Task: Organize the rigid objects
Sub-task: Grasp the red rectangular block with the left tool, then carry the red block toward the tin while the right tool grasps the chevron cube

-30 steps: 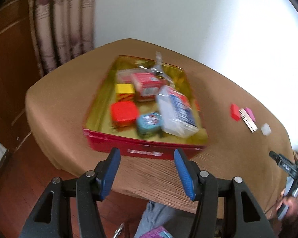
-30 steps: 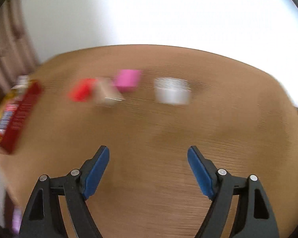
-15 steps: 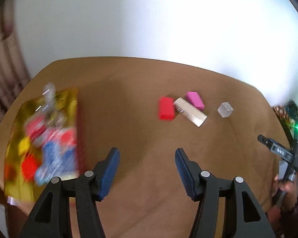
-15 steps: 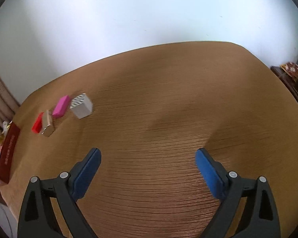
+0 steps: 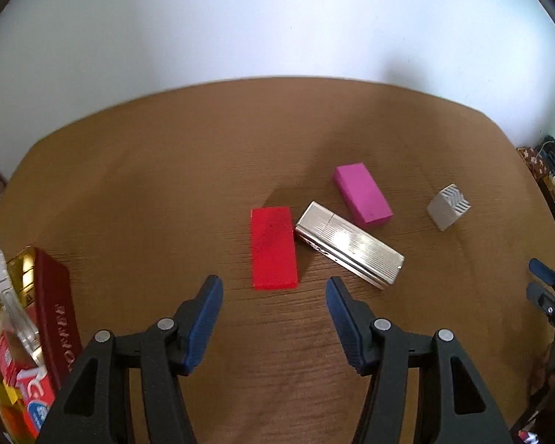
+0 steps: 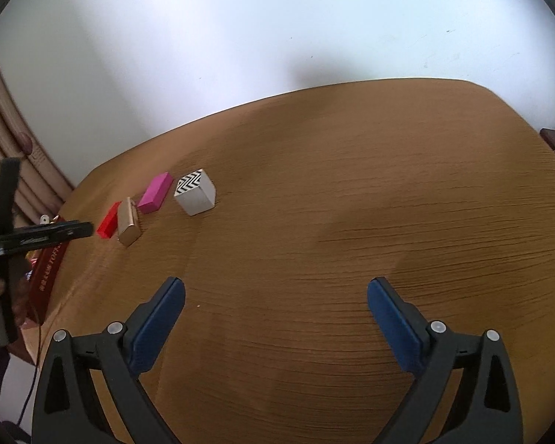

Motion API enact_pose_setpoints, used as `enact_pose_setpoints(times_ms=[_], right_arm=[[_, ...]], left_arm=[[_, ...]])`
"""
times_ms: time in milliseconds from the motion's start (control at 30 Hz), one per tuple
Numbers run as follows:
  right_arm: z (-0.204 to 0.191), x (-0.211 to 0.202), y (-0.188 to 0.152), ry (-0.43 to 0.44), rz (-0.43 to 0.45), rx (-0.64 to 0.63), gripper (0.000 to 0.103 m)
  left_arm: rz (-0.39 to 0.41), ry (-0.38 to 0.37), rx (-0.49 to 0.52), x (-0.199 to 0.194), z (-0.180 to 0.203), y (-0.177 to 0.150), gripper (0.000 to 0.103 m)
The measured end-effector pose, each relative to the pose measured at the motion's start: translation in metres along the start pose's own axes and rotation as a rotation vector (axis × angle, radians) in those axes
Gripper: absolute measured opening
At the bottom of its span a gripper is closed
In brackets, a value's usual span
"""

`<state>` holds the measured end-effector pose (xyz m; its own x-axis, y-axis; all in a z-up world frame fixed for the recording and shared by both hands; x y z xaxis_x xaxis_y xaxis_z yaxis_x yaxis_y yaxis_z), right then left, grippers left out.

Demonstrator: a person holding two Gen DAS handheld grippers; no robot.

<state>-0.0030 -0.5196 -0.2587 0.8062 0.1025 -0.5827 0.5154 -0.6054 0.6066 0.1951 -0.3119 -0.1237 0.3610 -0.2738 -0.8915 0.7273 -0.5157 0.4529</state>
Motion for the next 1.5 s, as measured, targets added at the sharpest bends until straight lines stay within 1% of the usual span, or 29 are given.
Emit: enact_pose_setpoints(times_ms=[133,200,300,400,433,467,500,533,567,667,767,867,900,933,1067,1133,1233,1333,1400,1467,1500], right_arm=[[-0.006,0.006,-0.002,0.015,-0.015,0.004,0.098],[-0.009,0.012,-0.002,0.021,-0.015,0.013,0.098],[-0.004,0.008,-0.004,0.032,-0.016,0.026,0.099],[-0.004,0.009,-0.004,0.036,-0.023,0.033,0.099],[-0.004,0.01,-0.004,0.037,-0.025,0.034,0.099],[-0.004,0.01,-0.005,0.038,-0.026,0.034,0.099],[-0.004,0.01,-0.005,0.038,-0.027,0.035,0.099],[-0.005,0.011,-0.005,0.038,-0.028,0.035,0.1],[-0.005,0.012,-0.005,0.039,-0.03,0.035,0.1],[-0.004,0.008,-0.006,0.038,-0.033,0.035,0.1],[-0.003,0.008,-0.006,0.038,-0.035,0.036,0.1],[0.0,0.005,-0.004,0.037,-0.027,0.055,0.101],[0.0,0.004,-0.003,0.047,-0.023,0.06,0.101],[-0.002,0.003,0.0,0.075,-0.013,0.062,0.101],[-0.028,0.012,0.015,0.112,-0.024,-0.017,0.101],[-0.043,0.019,0.023,0.119,-0.011,-0.056,0.101],[-0.066,0.039,0.033,0.115,-0.03,-0.119,0.1],[-0.082,0.055,0.041,0.112,-0.033,-0.15,0.1],[-0.089,0.063,0.047,0.087,-0.019,-0.175,0.1],[-0.095,0.074,0.051,0.076,-0.026,-0.189,0.095],[-0.096,0.079,0.053,0.071,-0.029,-0.188,0.094]], left_arm=[[-0.031,-0.007,-0.016,0.015,-0.006,0.006,0.059],[-0.033,-0.004,-0.017,0.021,-0.008,0.009,0.059],[-0.045,0.014,0.004,0.03,-0.008,0.01,0.059],[-0.035,0.036,0.037,0.038,-0.006,0.012,0.059],[-0.034,0.028,0.041,0.04,-0.006,0.011,0.057],[-0.03,0.005,0.035,0.04,-0.004,0.01,0.048],[-0.026,-0.012,0.031,0.04,-0.003,0.01,0.044],[-0.023,-0.016,0.033,0.04,-0.002,0.011,0.033],[-0.02,-0.009,0.038,0.039,-0.001,0.011,0.03],[-0.007,-0.008,0.025,0.036,-0.003,0.006,0.03],[0.019,-0.02,-0.01,0.022,0.001,-0.008,0.03],[0.032,-0.052,-0.062,0.006,0.001,-0.025,0.03],[0.041,-0.06,-0.077,-0.003,0.003,-0.034,0.03],[0.05,-0.059,-0.083,-0.009,0.005,-0.04,0.03],[0.094,-0.048,-0.109,-0.034,0.012,-0.065,0.03],[0.105,-0.049,-0.132,-0.043,0.012,-0.074,0.03],[0.085,-0.075,-0.178,-0.047,0.007,-0.087,0.03],[0.076,-0.083,-0.188,-0.048,0.007,-0.094,0.03],[0.075,-0.085,-0.19,-0.051,0.007,-0.097,0.03],[0.074,-0.089,-0.203,-0.052,0.008,-0.101,0.03],[0.07,-0.091,-0.208,-0.053,0.006,-0.104,0.03]])
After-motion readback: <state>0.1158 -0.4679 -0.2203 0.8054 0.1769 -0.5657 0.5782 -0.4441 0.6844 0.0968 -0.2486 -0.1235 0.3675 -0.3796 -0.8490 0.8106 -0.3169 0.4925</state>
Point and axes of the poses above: each gripper's, at about its wrist camera, not at the fingertips, and x roughly the way its jaws point, z to its right, y to its top, the point moved 5 cm from there along x, roughly the way its jaws point
